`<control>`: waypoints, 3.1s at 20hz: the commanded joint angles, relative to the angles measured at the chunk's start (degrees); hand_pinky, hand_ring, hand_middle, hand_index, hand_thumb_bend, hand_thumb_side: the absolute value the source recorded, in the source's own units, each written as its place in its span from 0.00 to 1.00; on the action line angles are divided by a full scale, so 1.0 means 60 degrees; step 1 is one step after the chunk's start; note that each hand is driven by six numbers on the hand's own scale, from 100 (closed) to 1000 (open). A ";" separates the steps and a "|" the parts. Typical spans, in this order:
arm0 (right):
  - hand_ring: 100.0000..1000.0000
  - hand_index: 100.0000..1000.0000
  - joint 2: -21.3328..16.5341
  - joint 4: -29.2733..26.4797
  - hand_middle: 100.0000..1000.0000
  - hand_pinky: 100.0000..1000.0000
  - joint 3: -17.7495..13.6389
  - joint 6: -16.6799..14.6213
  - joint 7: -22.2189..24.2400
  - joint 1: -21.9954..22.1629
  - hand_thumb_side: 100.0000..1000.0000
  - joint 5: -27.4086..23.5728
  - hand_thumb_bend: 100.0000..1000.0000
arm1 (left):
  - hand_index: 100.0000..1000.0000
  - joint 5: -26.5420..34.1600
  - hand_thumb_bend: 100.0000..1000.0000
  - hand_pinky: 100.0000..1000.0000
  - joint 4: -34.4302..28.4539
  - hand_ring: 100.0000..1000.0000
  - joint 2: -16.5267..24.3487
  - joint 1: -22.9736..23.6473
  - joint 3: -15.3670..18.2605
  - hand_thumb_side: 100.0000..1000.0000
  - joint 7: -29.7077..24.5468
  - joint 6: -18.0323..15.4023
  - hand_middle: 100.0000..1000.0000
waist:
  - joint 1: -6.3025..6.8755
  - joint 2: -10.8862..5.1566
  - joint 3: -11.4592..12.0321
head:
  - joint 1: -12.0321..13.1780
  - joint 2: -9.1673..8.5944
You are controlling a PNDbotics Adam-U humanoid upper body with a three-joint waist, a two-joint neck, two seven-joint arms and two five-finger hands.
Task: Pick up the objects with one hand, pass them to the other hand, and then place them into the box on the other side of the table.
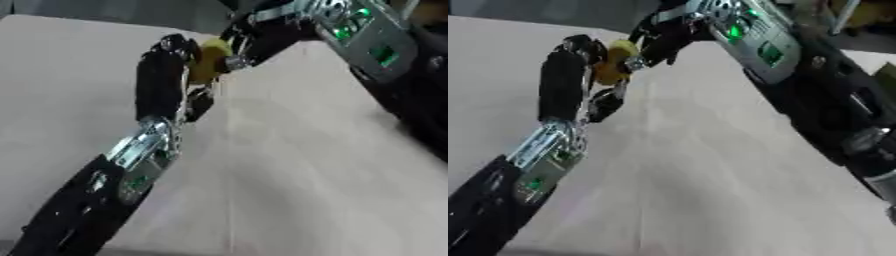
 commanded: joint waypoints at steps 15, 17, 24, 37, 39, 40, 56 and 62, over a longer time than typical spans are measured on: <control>0.69 0.79 0.0036 0.0034 0.65 0.66 -0.0279 0.0917 0.0688 -0.0203 0.58 0.0185 0.20 | 0.32 -0.0760 0.21 0.38 -0.1139 0.41 0.0124 -0.0222 -0.0117 0.00 -0.0785 -0.0077 0.33 | -0.0082 -0.0200 0.0044 | 0.0041 -0.0156; 0.61 0.76 0.0036 0.0052 0.57 0.62 -0.0330 0.0996 0.0571 -0.0190 0.55 0.0192 0.18 | 0.32 -0.0789 0.21 0.38 -0.1267 0.41 0.0131 -0.0230 -0.0126 0.00 -0.0896 -0.0073 0.33 | -0.0082 -0.0200 0.0038 | 0.0046 -0.0161; 0.48 0.68 -0.0095 -0.0084 0.45 0.51 -0.0420 0.1187 -0.0326 -0.0128 0.38 -0.0086 0.09 | 0.33 -0.0790 0.20 0.37 -0.1405 0.41 0.0119 -0.0249 -0.0084 0.00 -0.0963 0.0043 0.33 | -0.0076 -0.0206 0.0014 | 0.0067 -0.0182; 0.35 0.53 -0.0270 -0.0292 0.29 0.42 -0.0363 0.1579 -0.1056 -0.0035 0.34 -0.0748 0.00 | 0.49 -0.0332 0.70 0.43 -0.1314 0.46 0.0063 -0.0224 -0.0018 0.14 -0.0429 0.0477 0.43 | -0.0080 -0.0212 0.0019 | 0.0070 -0.0154; 0.35 0.52 -0.0272 -0.0297 0.28 0.42 -0.0357 0.1629 -0.1098 -0.0032 0.34 -0.0808 0.00 | 0.54 -0.0248 0.79 0.45 -0.1283 0.48 0.0054 -0.0216 -0.0027 0.18 -0.0378 0.0489 0.46 | -0.0084 -0.0213 0.0026 | 0.0091 -0.0150; 0.35 0.52 -0.0280 -0.0301 0.28 0.42 -0.0353 0.1646 -0.1111 -0.0033 0.33 -0.0829 0.00 | 0.58 -0.0223 0.86 0.48 -0.1260 0.50 0.0056 -0.0211 -0.0034 0.21 -0.0369 0.0488 0.49 | -0.0086 -0.0214 0.0030 | 0.0100 -0.0140; 0.34 0.53 -0.2493 -0.1683 0.27 0.42 -0.2144 0.1672 -0.2603 0.1237 0.26 -0.1958 0.00 | 0.71 0.1641 0.96 0.56 -0.1981 0.57 0.1211 0.0666 0.1070 0.42 0.0222 0.1954 0.58 | 0.0123 -0.0338 0.0158 | -0.0266 0.0159; 0.34 0.52 -0.3765 -0.2634 0.26 0.42 -0.3559 0.1786 -0.4415 0.2651 0.24 -0.3042 0.00 | 0.68 0.4004 0.88 0.53 -0.3276 0.53 0.2537 0.1627 0.1745 0.43 0.1769 0.2579 0.55 | 0.0197 -0.0302 0.0241 | -0.0410 0.0112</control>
